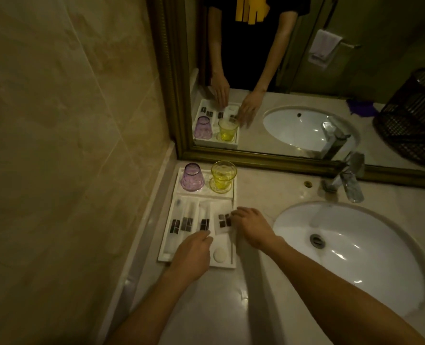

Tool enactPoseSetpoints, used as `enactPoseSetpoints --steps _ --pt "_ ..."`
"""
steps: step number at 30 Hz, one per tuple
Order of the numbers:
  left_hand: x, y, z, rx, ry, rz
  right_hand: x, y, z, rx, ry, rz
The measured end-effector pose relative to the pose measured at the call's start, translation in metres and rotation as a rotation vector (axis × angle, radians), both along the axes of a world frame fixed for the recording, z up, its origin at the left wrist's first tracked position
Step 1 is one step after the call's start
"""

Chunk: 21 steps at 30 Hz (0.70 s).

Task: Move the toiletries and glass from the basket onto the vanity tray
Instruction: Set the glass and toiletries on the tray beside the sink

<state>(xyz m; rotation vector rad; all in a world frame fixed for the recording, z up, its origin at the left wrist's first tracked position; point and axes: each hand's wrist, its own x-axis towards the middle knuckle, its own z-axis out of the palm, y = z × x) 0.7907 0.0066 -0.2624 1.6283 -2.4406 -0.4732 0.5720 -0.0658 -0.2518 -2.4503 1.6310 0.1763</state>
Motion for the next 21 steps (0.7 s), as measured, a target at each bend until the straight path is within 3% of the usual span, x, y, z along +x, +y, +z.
enactPoseSetpoints --steps 8,21 --pt "-0.036 -0.027 -0.001 0.046 -0.007 -0.043 0.009 0.013 -0.009 0.003 0.007 -0.069" --pt "-0.041 -0.038 -0.014 0.093 0.081 -0.007 0.012 -0.024 -0.012 0.103 0.126 0.019"
